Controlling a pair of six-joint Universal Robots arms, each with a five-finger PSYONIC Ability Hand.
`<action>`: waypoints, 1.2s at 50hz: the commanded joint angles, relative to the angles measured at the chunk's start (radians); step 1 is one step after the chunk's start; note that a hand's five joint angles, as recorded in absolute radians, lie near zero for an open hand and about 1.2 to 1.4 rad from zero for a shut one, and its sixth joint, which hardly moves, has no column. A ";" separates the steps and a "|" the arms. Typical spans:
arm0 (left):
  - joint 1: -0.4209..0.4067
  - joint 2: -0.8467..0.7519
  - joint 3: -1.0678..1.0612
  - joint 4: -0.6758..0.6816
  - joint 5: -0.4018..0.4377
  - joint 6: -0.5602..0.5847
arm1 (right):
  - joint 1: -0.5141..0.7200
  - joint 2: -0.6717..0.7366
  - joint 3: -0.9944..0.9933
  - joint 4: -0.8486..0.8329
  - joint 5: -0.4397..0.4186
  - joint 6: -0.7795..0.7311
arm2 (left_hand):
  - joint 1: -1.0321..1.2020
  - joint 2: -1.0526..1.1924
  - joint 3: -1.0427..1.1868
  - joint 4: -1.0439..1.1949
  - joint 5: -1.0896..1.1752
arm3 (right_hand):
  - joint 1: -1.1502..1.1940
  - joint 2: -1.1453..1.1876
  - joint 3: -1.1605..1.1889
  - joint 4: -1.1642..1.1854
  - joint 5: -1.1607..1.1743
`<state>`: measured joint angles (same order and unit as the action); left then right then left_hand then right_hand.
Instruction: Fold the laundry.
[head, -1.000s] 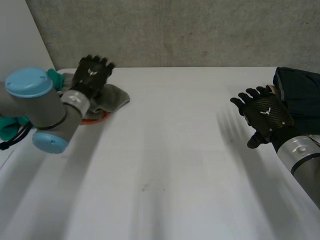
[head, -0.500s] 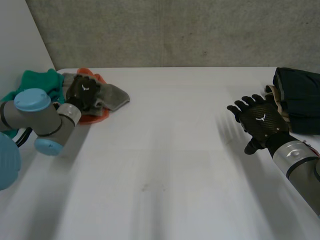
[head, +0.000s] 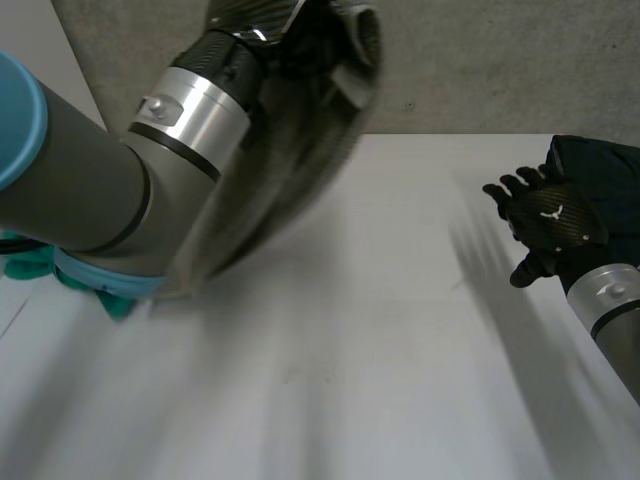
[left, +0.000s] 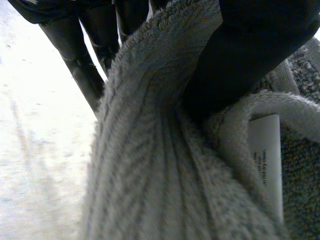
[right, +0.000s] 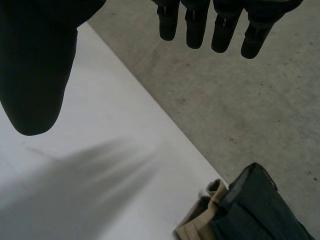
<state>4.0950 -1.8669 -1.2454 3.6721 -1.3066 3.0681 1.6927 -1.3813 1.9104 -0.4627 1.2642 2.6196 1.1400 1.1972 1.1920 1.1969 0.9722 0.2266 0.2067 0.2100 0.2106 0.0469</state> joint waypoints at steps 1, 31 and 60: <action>-0.047 -0.029 0.011 -0.047 0.001 -0.045 | -0.008 -0.015 -0.014 0.025 0.007 0.143 | 0.256 0.199 0.204 0.199 0.250 | -0.052 -0.032 -0.036 -0.036 -0.047; -0.079 -0.043 0.159 -0.152 -0.034 0.047 | 0.446 0.396 -0.542 0.438 -0.052 1.116 | 0.256 0.199 0.204 0.199 0.250 | -0.052 -0.032 -0.036 -0.036 -0.047; 0.156 0.181 -0.029 -0.149 -0.086 0.064 | 0.229 0.144 -0.665 0.389 0.191 0.461 | 0.256 0.199 0.204 0.199 0.250 | 1.170 1.190 1.186 1.186 1.175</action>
<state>4.1945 -1.7151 -1.1747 3.5258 -1.3942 3.1287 1.9605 -1.1549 1.2864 -0.1086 1.4573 3.3058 1.1400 1.1986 1.1935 1.2008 0.9722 1.1264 1.1750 1.1854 1.1943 0.9926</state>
